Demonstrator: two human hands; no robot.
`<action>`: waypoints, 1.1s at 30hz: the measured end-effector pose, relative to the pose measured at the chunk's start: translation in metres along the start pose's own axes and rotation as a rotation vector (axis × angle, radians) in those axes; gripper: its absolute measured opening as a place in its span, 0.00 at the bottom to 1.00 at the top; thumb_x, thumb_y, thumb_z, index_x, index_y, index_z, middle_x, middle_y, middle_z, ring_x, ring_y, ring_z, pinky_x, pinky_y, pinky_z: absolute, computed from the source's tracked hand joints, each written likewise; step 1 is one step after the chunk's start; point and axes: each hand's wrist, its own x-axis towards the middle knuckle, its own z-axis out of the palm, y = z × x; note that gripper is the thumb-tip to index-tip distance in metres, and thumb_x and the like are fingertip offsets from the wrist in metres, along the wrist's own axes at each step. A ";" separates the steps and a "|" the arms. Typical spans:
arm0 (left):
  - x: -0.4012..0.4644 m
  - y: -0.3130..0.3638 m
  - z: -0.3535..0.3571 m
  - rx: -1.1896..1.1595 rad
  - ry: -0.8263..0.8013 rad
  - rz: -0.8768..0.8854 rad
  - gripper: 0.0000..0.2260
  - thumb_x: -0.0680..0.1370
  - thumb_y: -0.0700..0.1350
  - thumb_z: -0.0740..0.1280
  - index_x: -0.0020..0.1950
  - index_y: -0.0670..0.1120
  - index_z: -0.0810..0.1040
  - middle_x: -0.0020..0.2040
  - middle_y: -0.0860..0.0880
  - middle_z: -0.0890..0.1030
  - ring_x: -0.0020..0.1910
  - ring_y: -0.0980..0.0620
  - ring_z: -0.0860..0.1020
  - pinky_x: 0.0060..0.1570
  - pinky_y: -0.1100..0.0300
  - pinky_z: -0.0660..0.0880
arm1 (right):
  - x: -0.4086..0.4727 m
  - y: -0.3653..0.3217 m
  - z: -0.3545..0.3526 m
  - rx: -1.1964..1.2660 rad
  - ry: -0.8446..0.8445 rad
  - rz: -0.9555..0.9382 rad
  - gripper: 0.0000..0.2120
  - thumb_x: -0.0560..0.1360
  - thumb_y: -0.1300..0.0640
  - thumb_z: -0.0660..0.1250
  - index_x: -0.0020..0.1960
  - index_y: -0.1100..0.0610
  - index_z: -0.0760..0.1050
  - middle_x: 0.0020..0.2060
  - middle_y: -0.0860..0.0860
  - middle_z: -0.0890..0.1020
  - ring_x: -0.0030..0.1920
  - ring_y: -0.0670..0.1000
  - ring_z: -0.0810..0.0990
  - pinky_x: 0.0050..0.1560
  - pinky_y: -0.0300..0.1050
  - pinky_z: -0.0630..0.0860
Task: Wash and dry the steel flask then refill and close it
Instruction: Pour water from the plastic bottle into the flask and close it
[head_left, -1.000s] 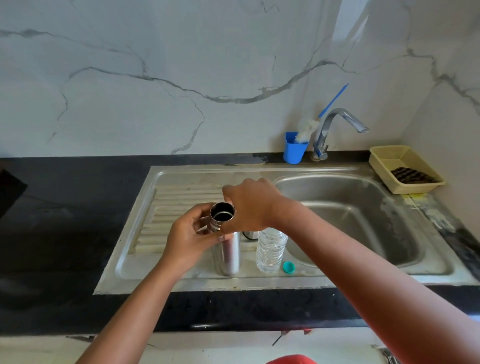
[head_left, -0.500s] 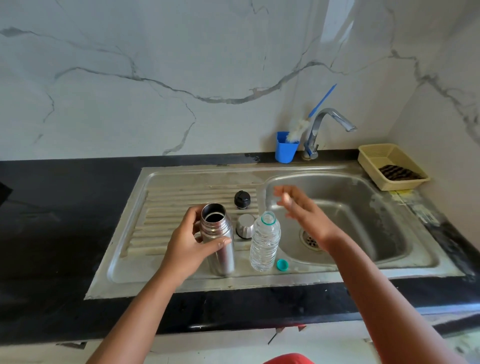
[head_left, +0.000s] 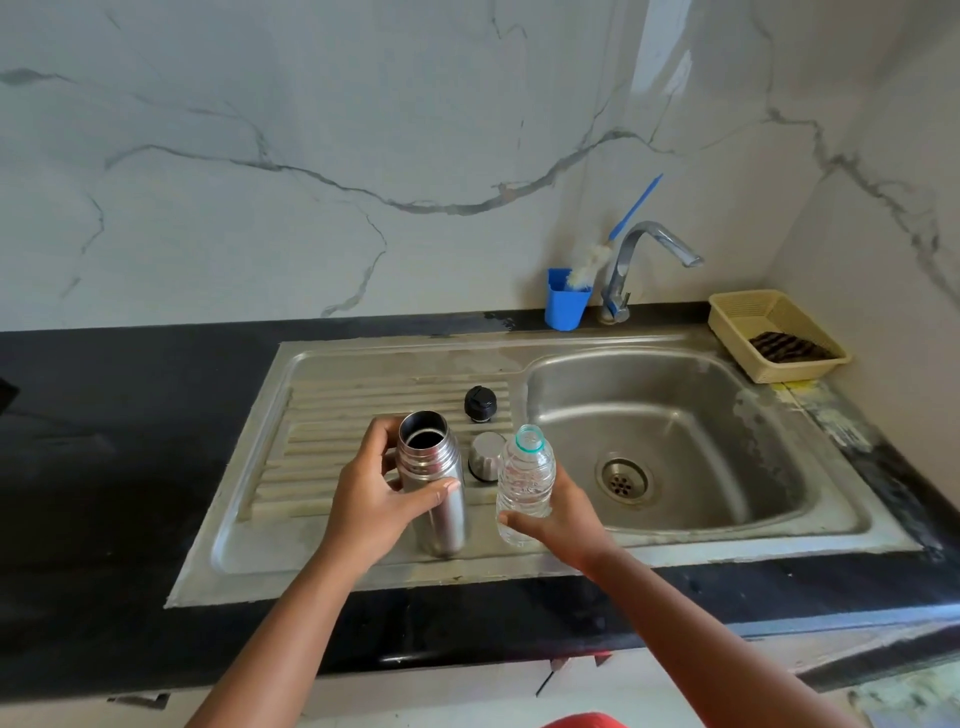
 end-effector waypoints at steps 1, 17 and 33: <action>0.000 0.000 0.000 -0.005 0.007 0.006 0.27 0.65 0.40 0.81 0.56 0.58 0.73 0.51 0.64 0.81 0.50 0.62 0.81 0.46 0.66 0.75 | 0.000 -0.001 0.002 0.013 0.012 0.003 0.34 0.65 0.52 0.80 0.67 0.48 0.70 0.54 0.41 0.82 0.54 0.38 0.80 0.60 0.40 0.75; 0.013 0.009 0.023 -0.033 -0.012 0.098 0.29 0.63 0.41 0.83 0.57 0.59 0.76 0.51 0.62 0.83 0.50 0.58 0.82 0.45 0.70 0.75 | 0.012 -0.080 -0.051 -0.236 0.155 -0.218 0.29 0.64 0.55 0.78 0.63 0.50 0.73 0.50 0.43 0.78 0.47 0.45 0.76 0.45 0.38 0.68; 0.012 -0.002 0.029 -0.030 -0.064 0.087 0.29 0.67 0.43 0.81 0.60 0.60 0.71 0.56 0.64 0.79 0.57 0.62 0.78 0.50 0.68 0.76 | 0.006 -0.087 -0.079 -0.825 0.347 -0.438 0.29 0.64 0.54 0.78 0.63 0.46 0.75 0.49 0.48 0.76 0.49 0.54 0.75 0.45 0.48 0.75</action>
